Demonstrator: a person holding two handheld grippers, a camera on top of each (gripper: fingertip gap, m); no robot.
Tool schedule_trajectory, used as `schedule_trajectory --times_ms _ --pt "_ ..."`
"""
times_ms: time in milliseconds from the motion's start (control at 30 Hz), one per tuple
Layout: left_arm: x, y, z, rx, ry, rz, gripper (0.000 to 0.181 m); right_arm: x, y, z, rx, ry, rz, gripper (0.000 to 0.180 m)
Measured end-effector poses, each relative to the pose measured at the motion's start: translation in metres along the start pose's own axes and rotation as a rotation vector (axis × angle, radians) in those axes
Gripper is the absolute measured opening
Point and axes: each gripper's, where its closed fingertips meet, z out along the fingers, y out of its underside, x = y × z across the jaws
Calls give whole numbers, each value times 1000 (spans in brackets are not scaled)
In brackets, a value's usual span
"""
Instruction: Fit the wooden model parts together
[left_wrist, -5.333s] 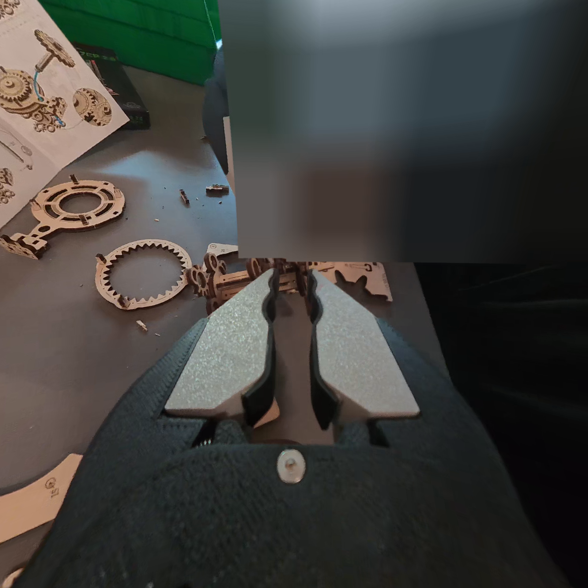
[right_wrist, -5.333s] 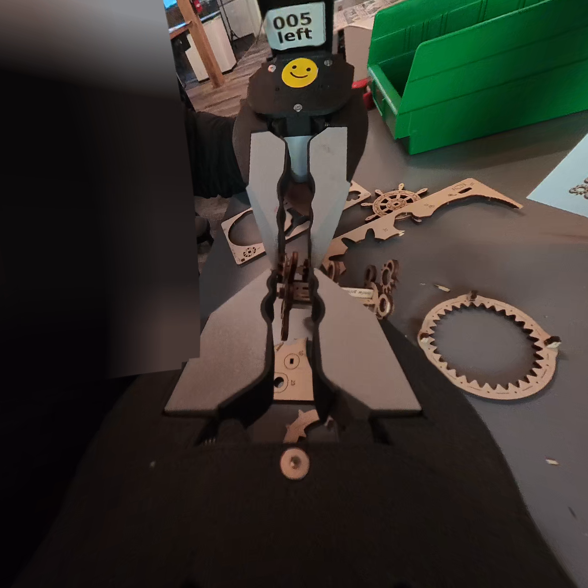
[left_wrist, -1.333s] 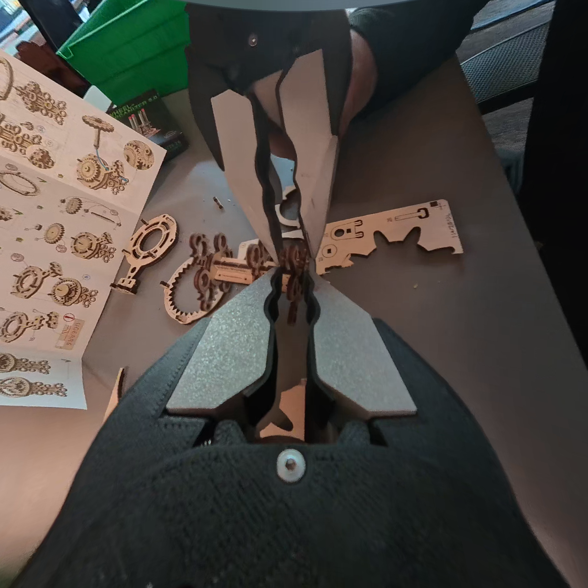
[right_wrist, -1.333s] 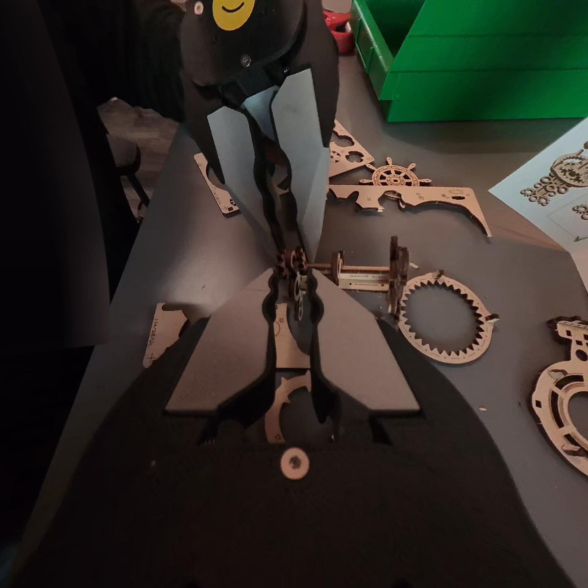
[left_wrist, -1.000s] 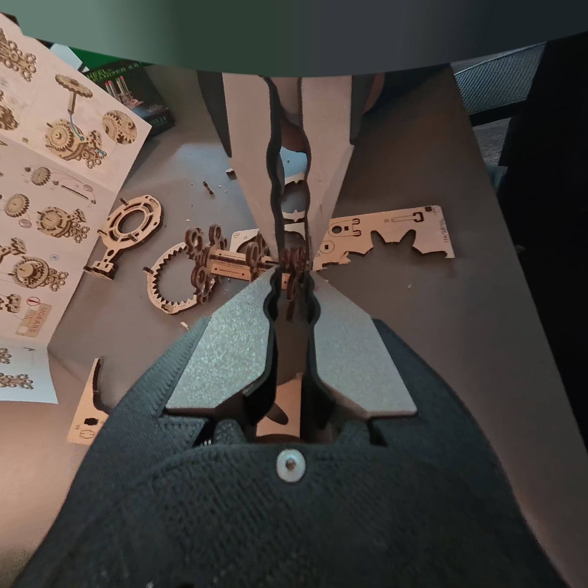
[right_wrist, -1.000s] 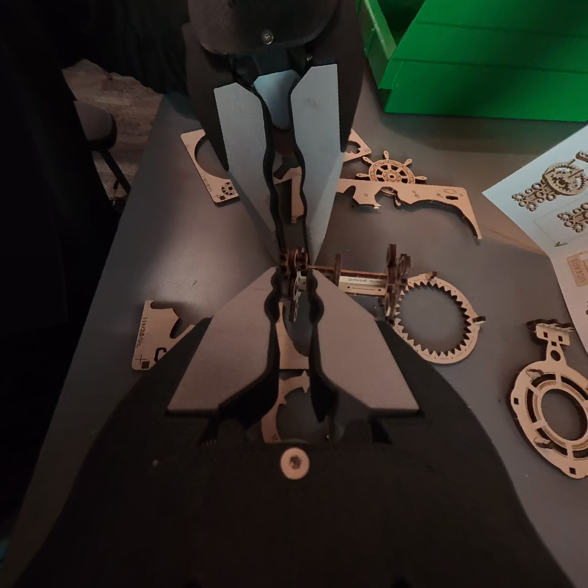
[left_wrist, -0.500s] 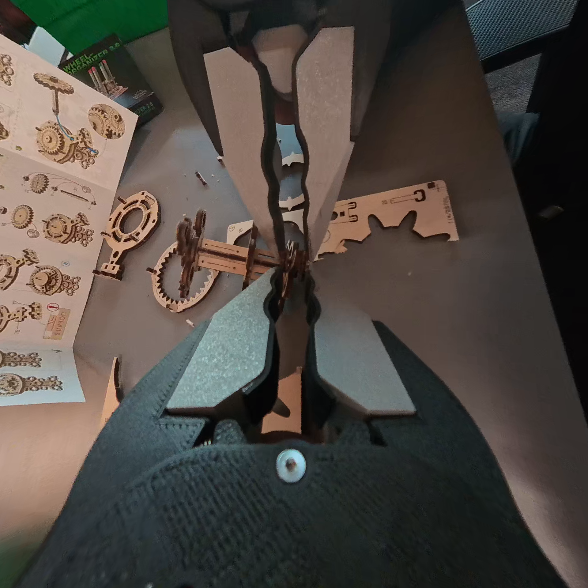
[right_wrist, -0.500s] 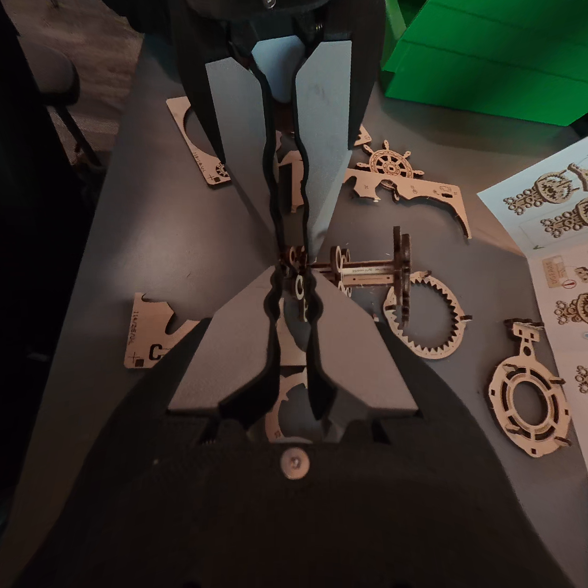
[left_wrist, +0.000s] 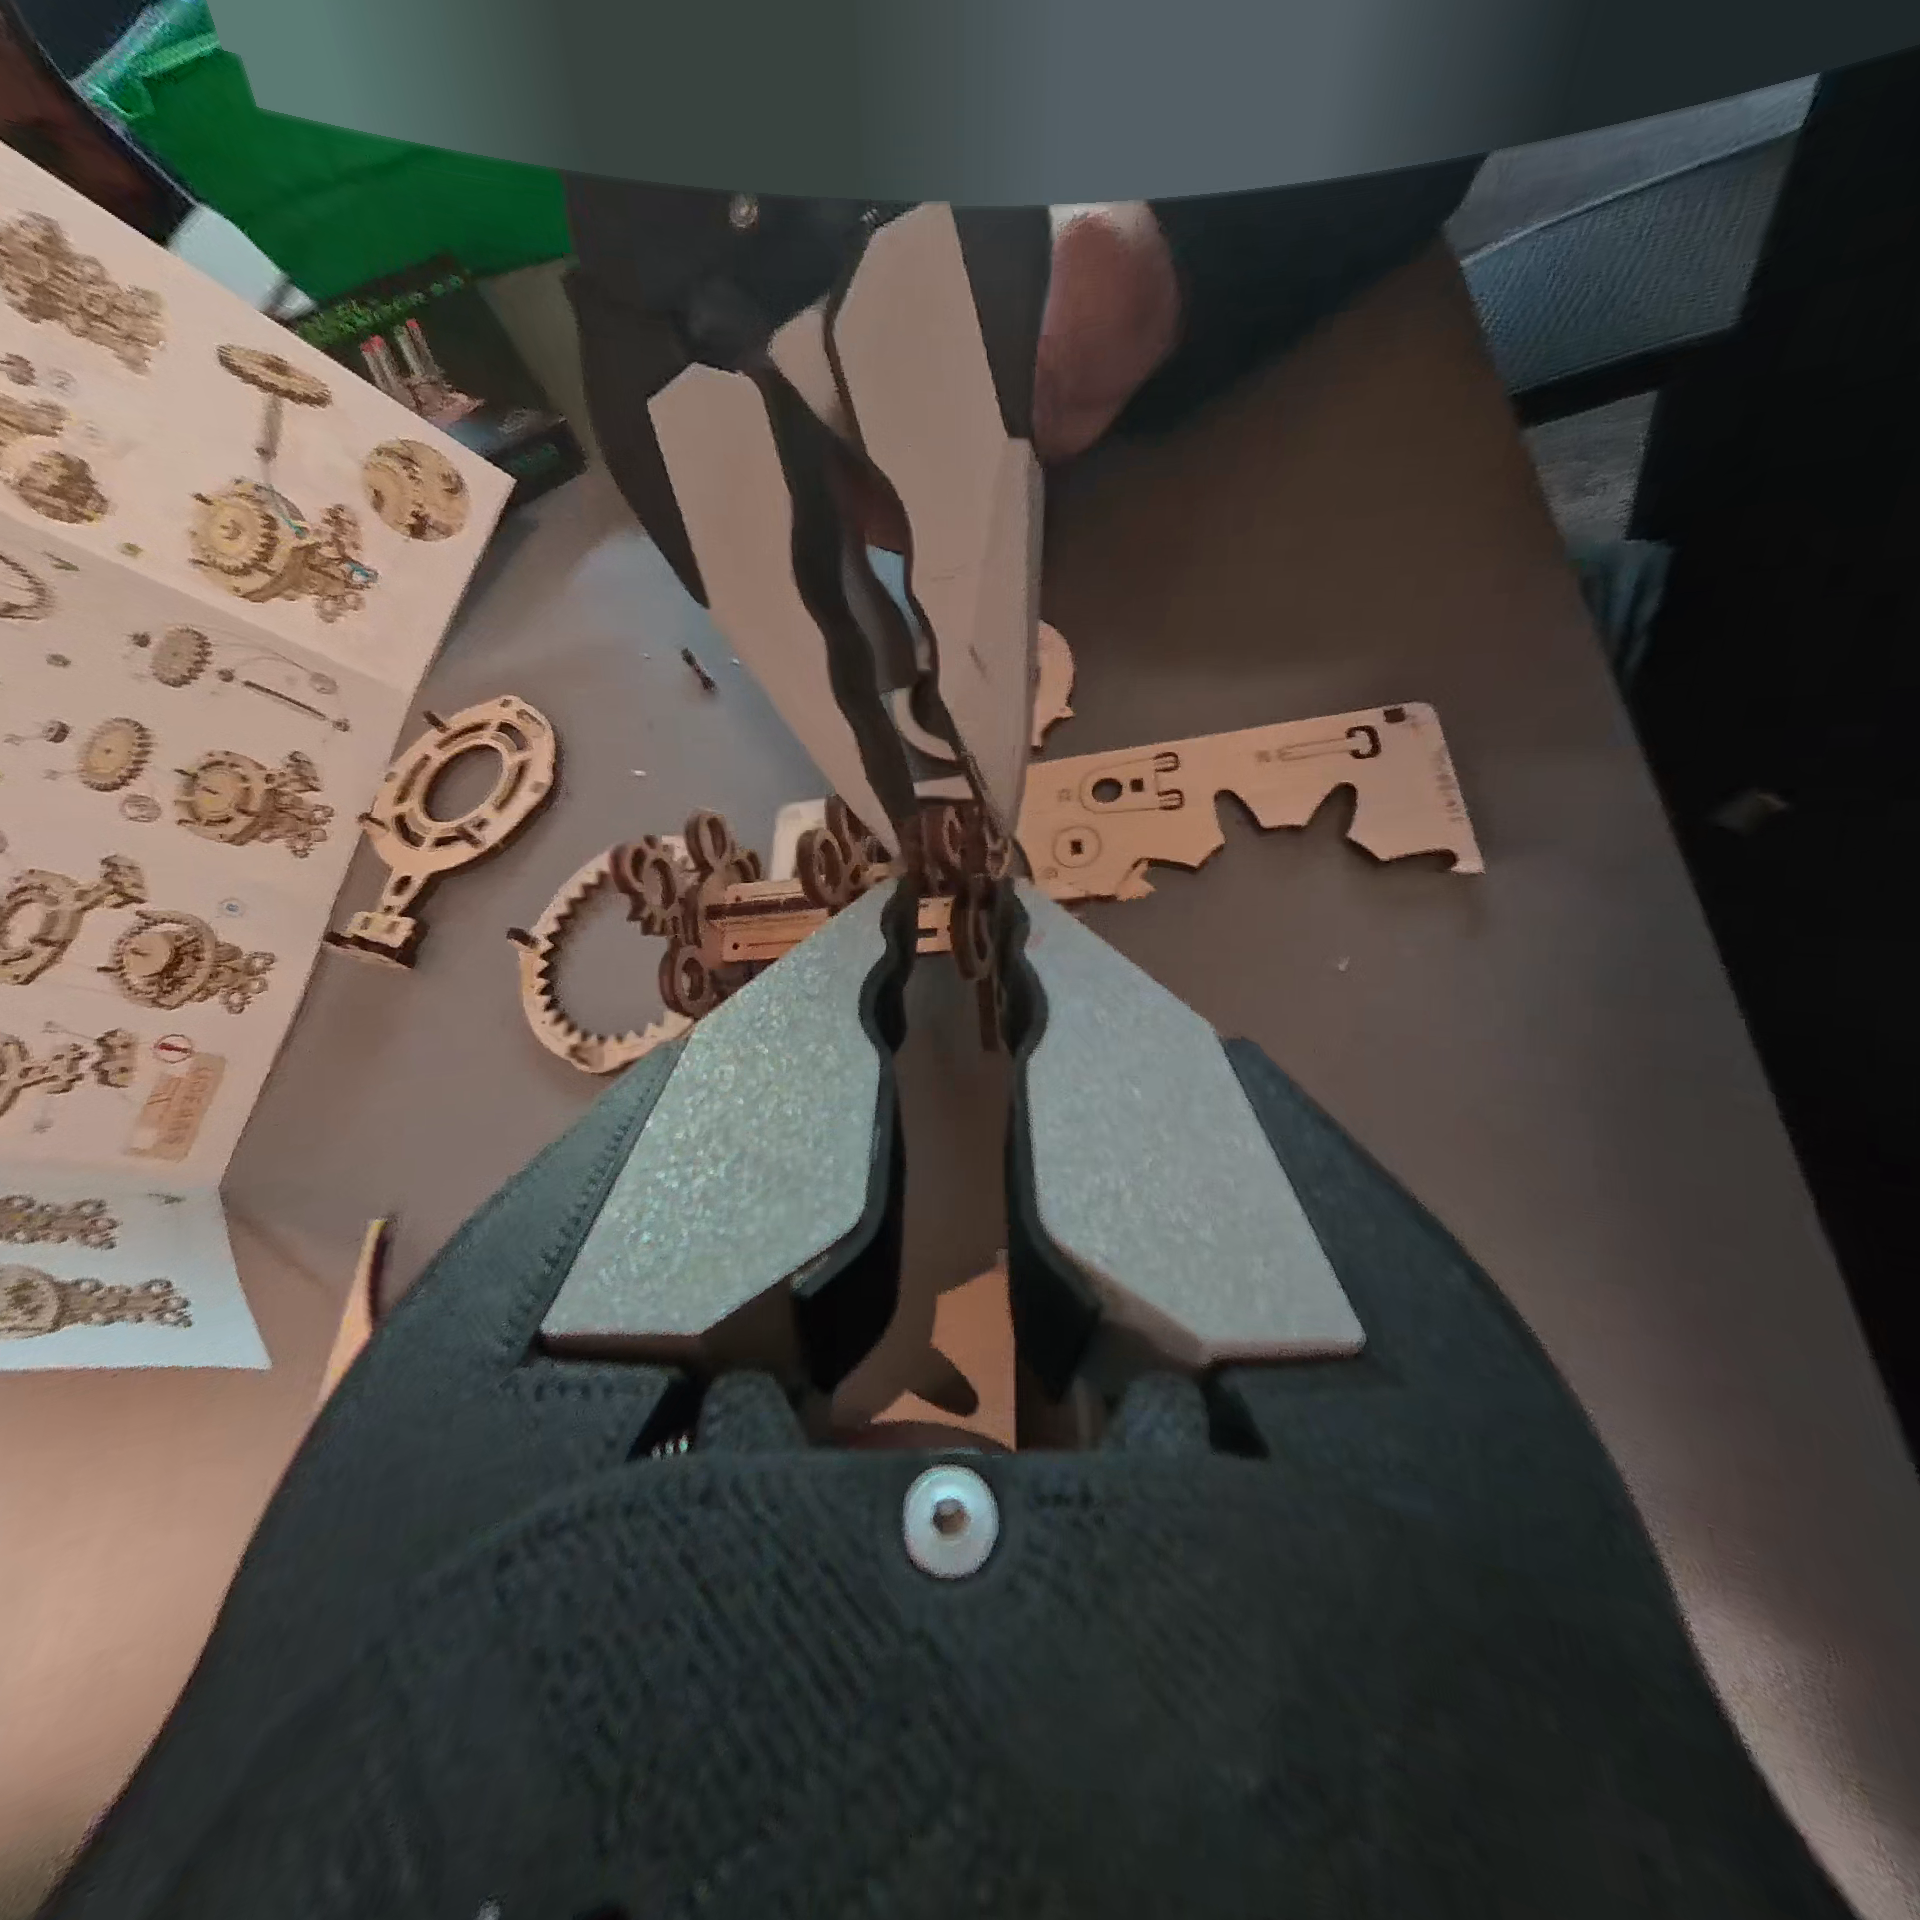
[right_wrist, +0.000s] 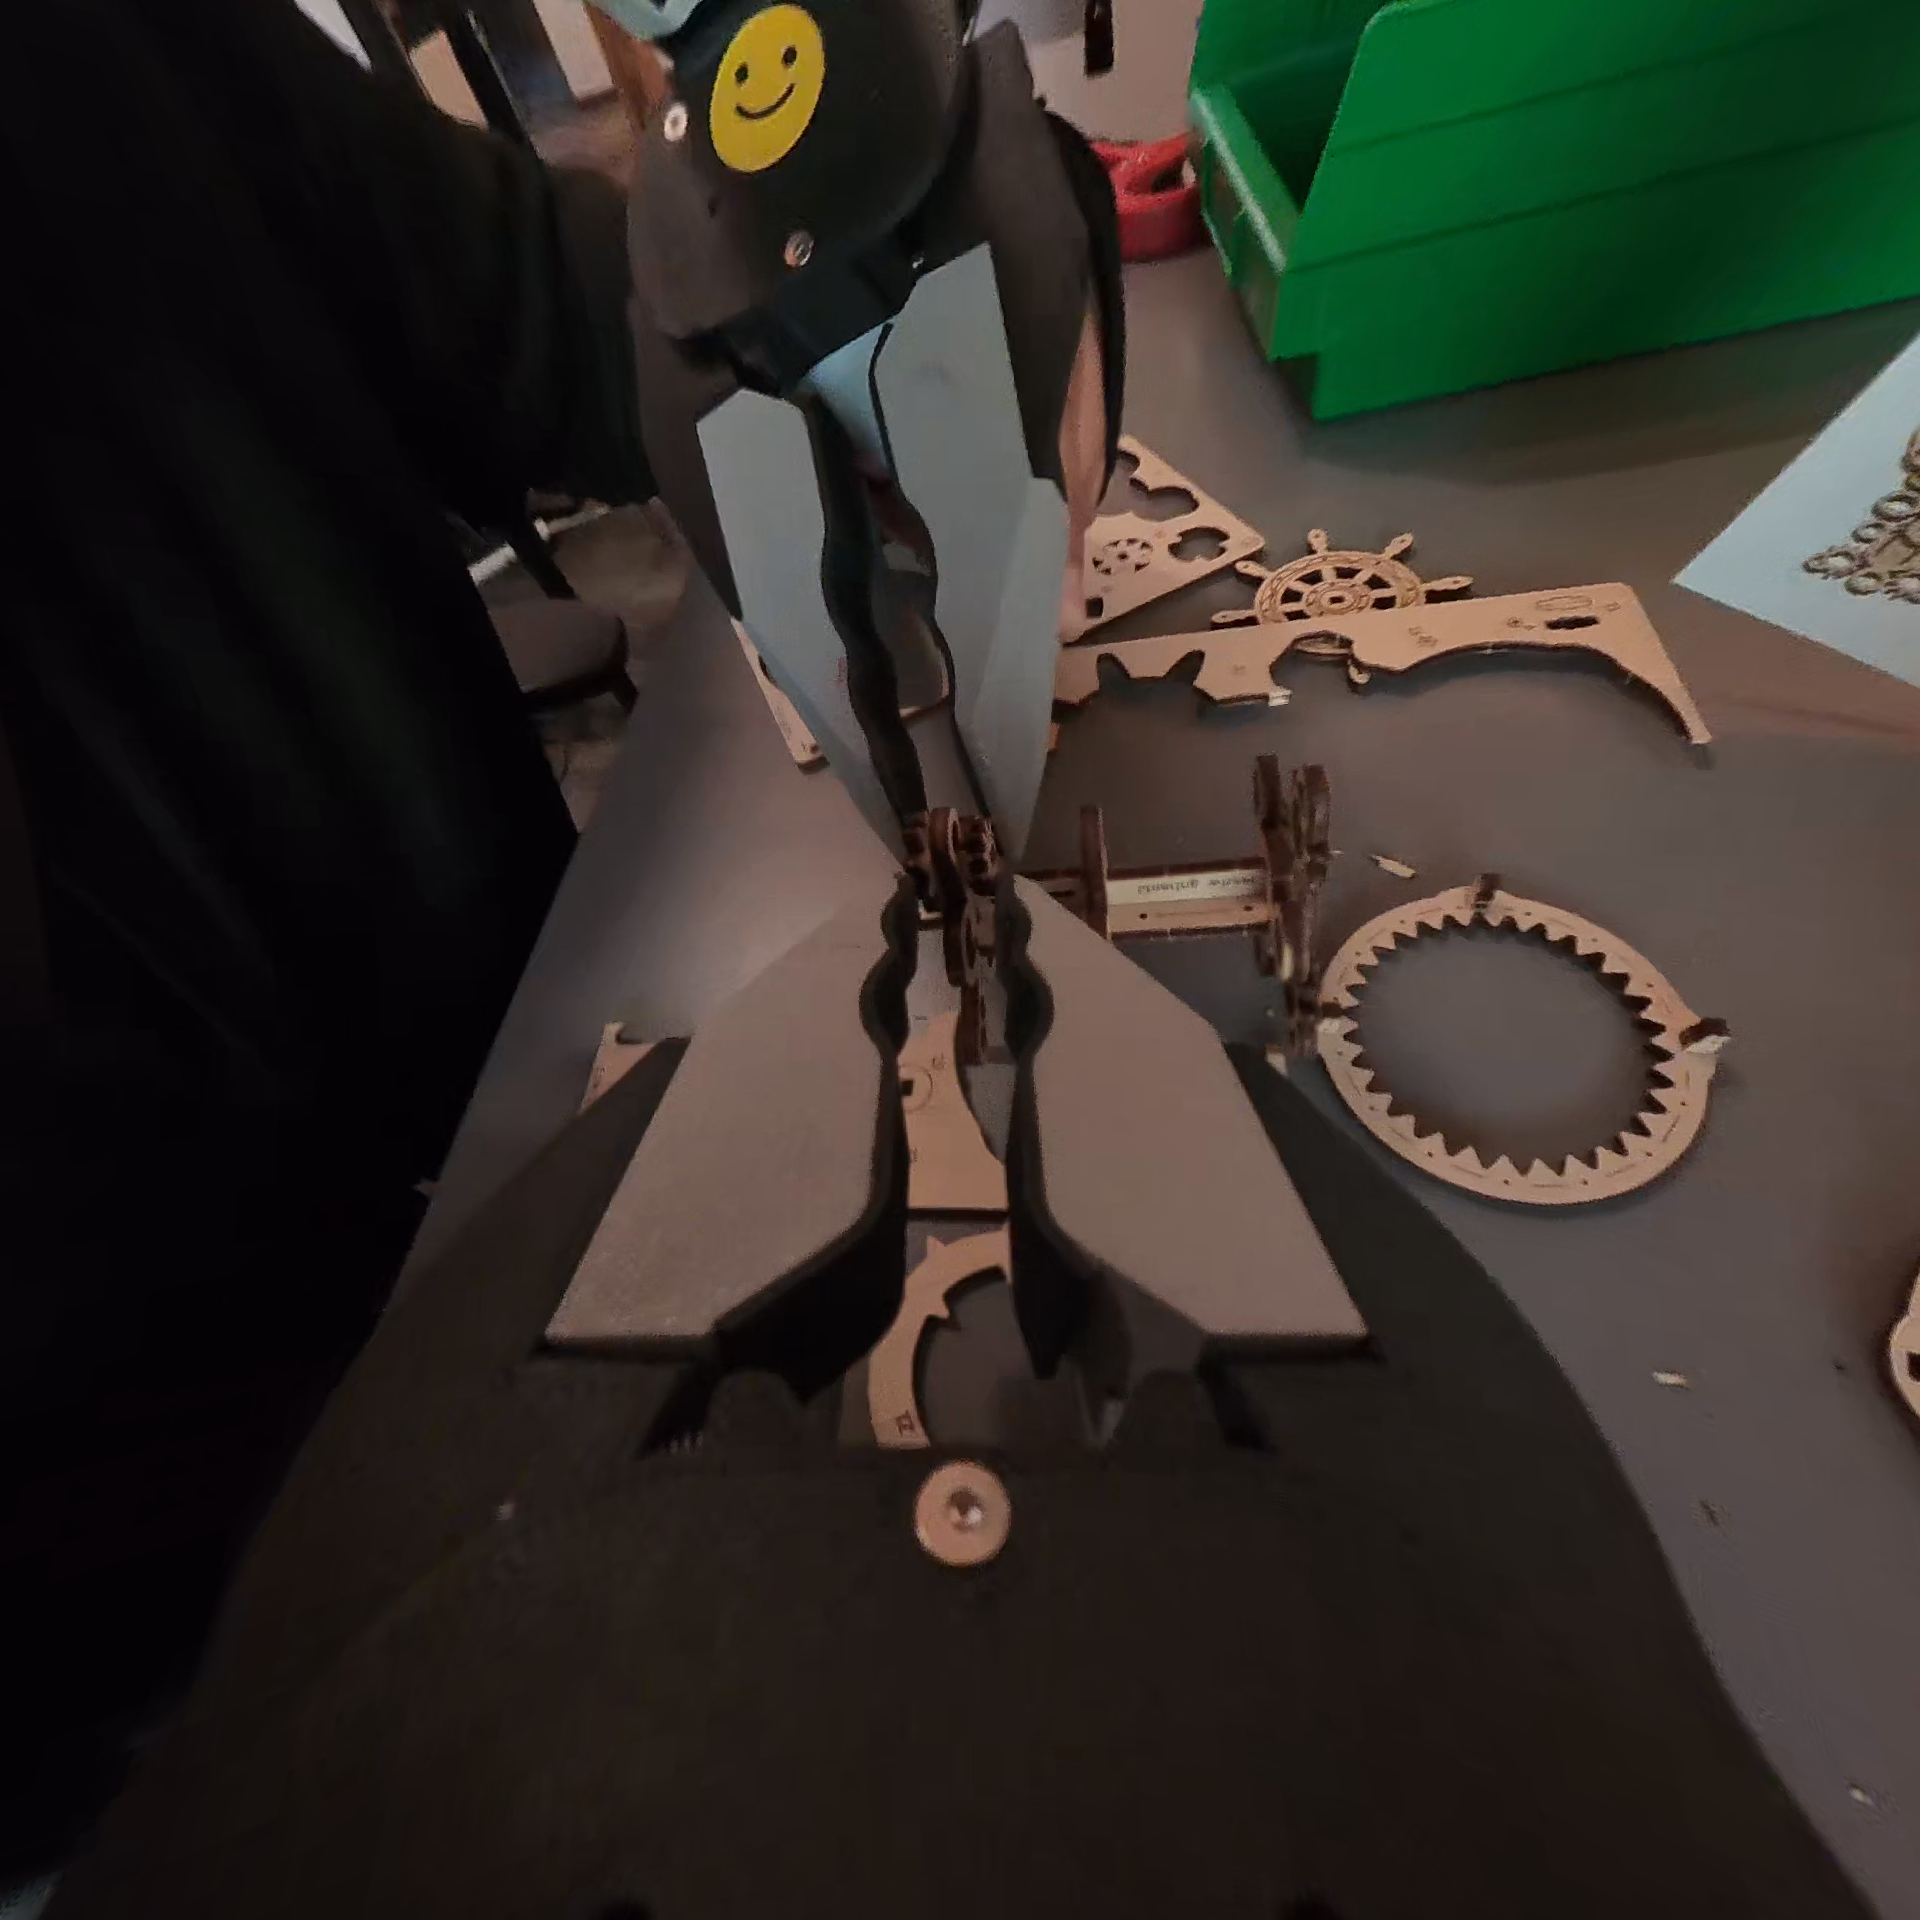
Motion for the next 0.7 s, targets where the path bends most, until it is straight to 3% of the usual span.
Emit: schedule_trajectory --times_ms 400,700 --pt "9 2 0 28 152 -123 12 -7 6 4 -40 -63 -9 11" --pt "13 3 -2 32 125 -56 13 -8 7 7 -75 88 -240 11"
